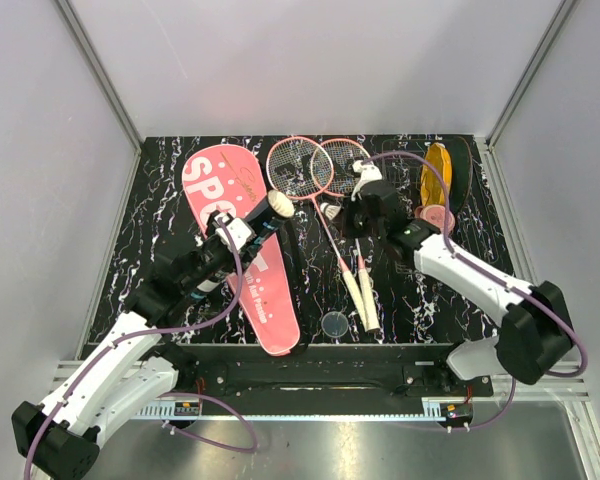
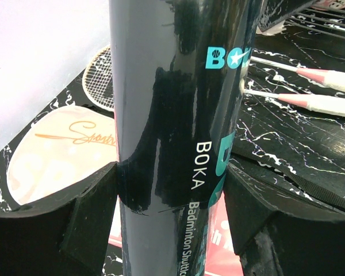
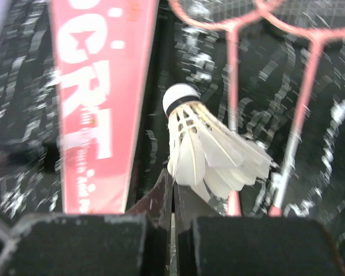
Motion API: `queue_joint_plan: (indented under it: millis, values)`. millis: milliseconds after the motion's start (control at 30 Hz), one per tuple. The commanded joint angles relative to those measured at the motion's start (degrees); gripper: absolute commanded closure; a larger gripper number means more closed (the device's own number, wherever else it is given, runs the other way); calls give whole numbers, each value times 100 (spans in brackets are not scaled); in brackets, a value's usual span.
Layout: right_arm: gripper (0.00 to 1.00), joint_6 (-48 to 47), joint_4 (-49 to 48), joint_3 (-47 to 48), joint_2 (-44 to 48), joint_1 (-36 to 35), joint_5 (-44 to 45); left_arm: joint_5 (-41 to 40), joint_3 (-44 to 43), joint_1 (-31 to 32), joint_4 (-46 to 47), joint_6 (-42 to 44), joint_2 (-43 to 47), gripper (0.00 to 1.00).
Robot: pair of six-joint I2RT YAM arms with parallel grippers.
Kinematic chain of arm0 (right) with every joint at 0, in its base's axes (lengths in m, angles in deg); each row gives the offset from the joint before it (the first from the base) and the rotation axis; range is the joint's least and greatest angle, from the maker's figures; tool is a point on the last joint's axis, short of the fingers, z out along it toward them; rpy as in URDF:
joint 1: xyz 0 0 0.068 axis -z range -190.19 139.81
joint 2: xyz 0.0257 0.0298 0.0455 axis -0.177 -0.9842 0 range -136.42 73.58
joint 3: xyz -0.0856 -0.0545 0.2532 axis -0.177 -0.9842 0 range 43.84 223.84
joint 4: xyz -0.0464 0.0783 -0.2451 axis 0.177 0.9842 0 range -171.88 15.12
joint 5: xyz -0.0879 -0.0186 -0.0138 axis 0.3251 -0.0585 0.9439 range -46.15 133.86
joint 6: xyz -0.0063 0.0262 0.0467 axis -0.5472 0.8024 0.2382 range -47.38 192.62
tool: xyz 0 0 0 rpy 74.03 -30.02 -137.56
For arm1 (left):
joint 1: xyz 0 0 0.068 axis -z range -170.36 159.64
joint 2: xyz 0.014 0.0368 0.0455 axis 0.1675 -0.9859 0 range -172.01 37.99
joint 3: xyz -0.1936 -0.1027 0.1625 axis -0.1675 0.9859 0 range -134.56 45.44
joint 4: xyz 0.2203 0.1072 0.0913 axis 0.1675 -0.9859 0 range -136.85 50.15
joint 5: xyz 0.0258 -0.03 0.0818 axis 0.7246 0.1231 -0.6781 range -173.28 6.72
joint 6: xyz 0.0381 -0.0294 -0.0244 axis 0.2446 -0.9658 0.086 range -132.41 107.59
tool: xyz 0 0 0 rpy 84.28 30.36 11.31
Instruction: Pack up the badminton gear
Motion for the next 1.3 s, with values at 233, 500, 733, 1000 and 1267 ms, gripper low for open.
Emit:
queue_joint_plan:
  millis: [233,500,733,1000,1267]
  values:
    - [100,-1724,2913,1821,1116,24,-2749,965,-128,27,393,445,-16,100]
    - [100,-1934,4029,2980,1196,24,-3285,1360,-145,27,262,586,-122,100]
    - [100,-2093,4777,3773,283,15,-4199,1659,-145,36,244,595,-139,100]
    - [100,-2015,4857,4388,-421,-116,-4744,1862,-136,53,253,604,-131,100]
    - [79,-731,3443,4249,-1002,-204,-5755,1810,-163,97,244,542,-148,100]
